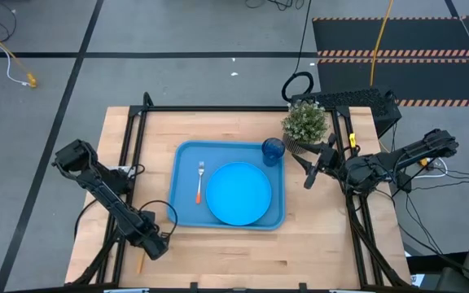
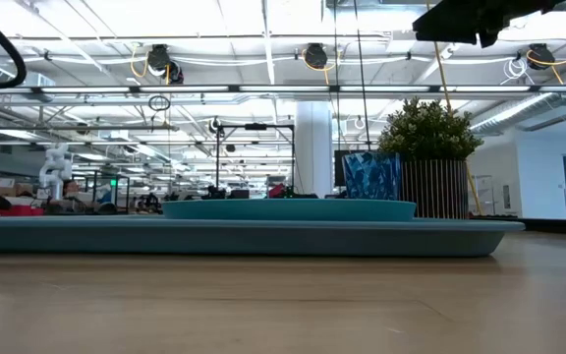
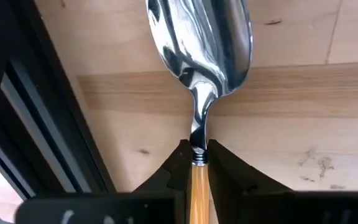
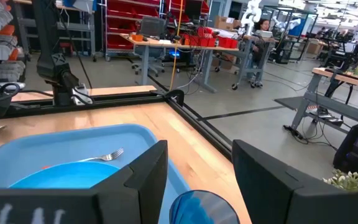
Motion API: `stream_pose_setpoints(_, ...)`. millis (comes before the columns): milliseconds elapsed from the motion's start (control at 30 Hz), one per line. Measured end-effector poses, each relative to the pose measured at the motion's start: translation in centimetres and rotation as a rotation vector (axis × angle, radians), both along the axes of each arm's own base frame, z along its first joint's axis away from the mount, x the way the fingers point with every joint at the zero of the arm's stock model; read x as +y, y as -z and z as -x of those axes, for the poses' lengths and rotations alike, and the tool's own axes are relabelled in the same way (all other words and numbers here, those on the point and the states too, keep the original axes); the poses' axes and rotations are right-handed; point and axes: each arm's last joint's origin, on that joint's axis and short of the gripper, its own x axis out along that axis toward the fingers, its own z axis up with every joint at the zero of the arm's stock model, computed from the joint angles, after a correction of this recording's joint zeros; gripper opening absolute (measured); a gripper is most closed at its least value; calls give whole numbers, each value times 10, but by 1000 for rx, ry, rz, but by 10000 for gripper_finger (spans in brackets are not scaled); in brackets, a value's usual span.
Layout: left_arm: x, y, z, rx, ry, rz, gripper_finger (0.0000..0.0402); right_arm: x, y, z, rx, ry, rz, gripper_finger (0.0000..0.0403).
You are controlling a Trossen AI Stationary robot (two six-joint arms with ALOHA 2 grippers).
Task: Pick and place plate/cup/fork/spoon on tray
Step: Put the yellow spoon on the blue tray to the left of the orange fork
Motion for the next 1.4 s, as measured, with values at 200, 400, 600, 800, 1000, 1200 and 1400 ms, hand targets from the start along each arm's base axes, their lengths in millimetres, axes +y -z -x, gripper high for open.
stream_pose_setpoints(200,2,-8,0,-52,-4,5,8,0,0,0,-1,0,0,174)
stream_pose_setpoints(400,8,-22,-1,-170,-50,-22,4,0,0,0,-1,0,0,174)
stream_pose_setpoints(600,11,-30,0,-186,-53,17,14,0,0,0,1,-1,3,174)
stream_pose_setpoints(800,14,-33,5,-140,-38,2,68,0,0,0,1,-1,3,174)
stream_pose_setpoints(1000,13,-32,9,-124,-16,-1,155,0,0,0,1,0,1,174)
stream_pose_setpoints(1200,13,-31,8,-143,1,-3,207,0,0,0,1,0,1,174)
stream_pose_setpoints(1400,13,-12,11,-191,1,61,192,0,0,0,1,0,1,174)
